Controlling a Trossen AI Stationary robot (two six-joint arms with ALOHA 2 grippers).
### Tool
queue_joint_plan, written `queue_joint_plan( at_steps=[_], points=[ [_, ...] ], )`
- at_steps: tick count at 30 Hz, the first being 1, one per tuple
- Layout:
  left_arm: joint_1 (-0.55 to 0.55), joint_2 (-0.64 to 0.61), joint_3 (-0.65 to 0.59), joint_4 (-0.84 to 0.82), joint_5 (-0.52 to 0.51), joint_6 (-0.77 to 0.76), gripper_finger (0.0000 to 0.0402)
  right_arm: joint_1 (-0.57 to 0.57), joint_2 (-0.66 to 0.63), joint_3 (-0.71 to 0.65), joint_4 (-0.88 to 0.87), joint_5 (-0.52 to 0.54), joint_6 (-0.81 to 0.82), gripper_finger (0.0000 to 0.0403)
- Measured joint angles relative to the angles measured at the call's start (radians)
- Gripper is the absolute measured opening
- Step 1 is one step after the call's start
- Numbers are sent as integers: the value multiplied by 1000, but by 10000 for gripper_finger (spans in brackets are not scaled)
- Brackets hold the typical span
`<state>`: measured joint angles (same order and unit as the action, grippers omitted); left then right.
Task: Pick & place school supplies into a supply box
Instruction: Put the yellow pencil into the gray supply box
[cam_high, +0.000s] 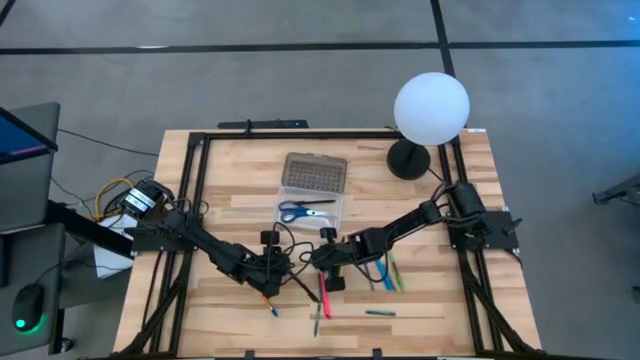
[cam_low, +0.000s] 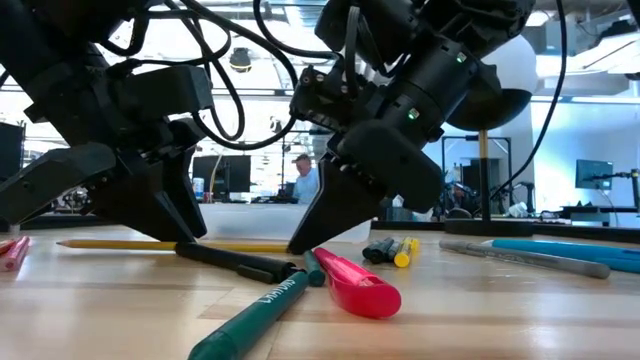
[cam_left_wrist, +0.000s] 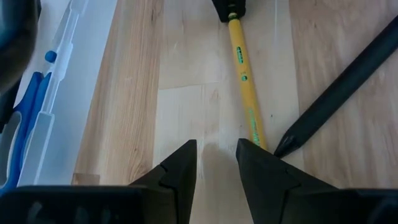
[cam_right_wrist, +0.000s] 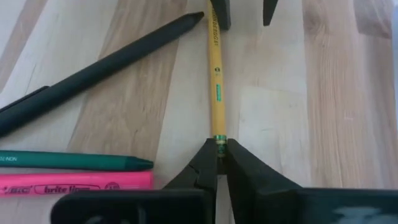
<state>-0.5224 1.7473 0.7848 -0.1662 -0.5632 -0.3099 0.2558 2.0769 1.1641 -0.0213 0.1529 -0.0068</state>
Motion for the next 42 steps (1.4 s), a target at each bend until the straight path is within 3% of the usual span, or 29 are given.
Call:
queue_joint_plan(
  at_steps=[5,17,28,34,42],
  points=[
    [0,0,0,4,-37,-9,114,19,2,-1,-2,60,-22,4],
    [-11,0,1,5,-225,-10,114,139,10,-10,9,438,-169,1],
    [-58,-9,2,-11,-512,-15,114,198,10,-9,25,614,-203,0],
    [-127,-101,8,-139,-727,-138,114,208,5,-8,-26,708,-181,0],
    [-187,-207,8,-349,-750,-362,114,193,-82,-8,-166,799,-41,0]
  ],
)
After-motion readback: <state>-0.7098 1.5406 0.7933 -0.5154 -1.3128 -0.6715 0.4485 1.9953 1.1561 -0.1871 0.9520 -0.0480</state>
